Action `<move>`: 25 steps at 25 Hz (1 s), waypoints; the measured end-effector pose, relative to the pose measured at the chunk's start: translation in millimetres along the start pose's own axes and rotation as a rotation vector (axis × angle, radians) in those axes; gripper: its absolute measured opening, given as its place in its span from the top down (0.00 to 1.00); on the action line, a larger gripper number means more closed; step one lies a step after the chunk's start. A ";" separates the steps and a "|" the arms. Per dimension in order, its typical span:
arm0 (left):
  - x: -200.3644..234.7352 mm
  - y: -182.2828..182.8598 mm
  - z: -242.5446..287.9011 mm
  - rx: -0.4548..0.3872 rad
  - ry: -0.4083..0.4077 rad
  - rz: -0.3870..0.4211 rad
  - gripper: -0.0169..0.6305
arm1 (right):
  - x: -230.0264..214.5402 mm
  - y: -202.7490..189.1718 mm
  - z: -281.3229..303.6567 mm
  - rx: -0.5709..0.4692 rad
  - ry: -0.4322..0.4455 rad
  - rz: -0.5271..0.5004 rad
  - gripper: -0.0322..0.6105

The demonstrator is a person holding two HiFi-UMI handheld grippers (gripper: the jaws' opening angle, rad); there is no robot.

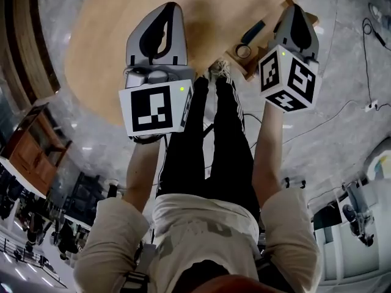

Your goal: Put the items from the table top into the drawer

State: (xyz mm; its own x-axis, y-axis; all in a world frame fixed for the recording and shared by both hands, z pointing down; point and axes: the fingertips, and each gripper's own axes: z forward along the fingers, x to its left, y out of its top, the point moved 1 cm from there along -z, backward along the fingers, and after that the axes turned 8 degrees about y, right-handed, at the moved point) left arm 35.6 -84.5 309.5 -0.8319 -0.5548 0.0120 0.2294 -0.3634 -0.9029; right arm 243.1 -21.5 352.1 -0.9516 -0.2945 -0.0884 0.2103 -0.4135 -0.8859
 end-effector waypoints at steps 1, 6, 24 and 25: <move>2.4 3.0 -1.6 -0.009 0.010 -0.007 0.96 | 11.4 12.5 -6.7 -0.028 0.022 0.008 0.94; 10.4 11.2 -11.5 -0.035 0.051 -0.027 0.96 | 47.7 51.8 -35.0 -0.119 0.084 0.019 0.94; 60.6 -10.1 -20.9 0.018 0.182 -0.047 0.96 | 167.3 -14.8 80.6 0.074 0.456 0.342 0.61; 65.6 -14.2 -20.6 0.021 0.194 -0.051 0.96 | 176.4 -29.9 96.1 0.114 0.448 0.350 0.60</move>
State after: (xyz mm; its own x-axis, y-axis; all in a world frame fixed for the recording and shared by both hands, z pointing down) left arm -32.6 -100.3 314.2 -0.9238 -0.3818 -0.0274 0.1937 -0.4043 -0.8939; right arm 90.5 -143.9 406.7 -0.8177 -0.0471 -0.5737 0.5290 -0.4547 -0.7166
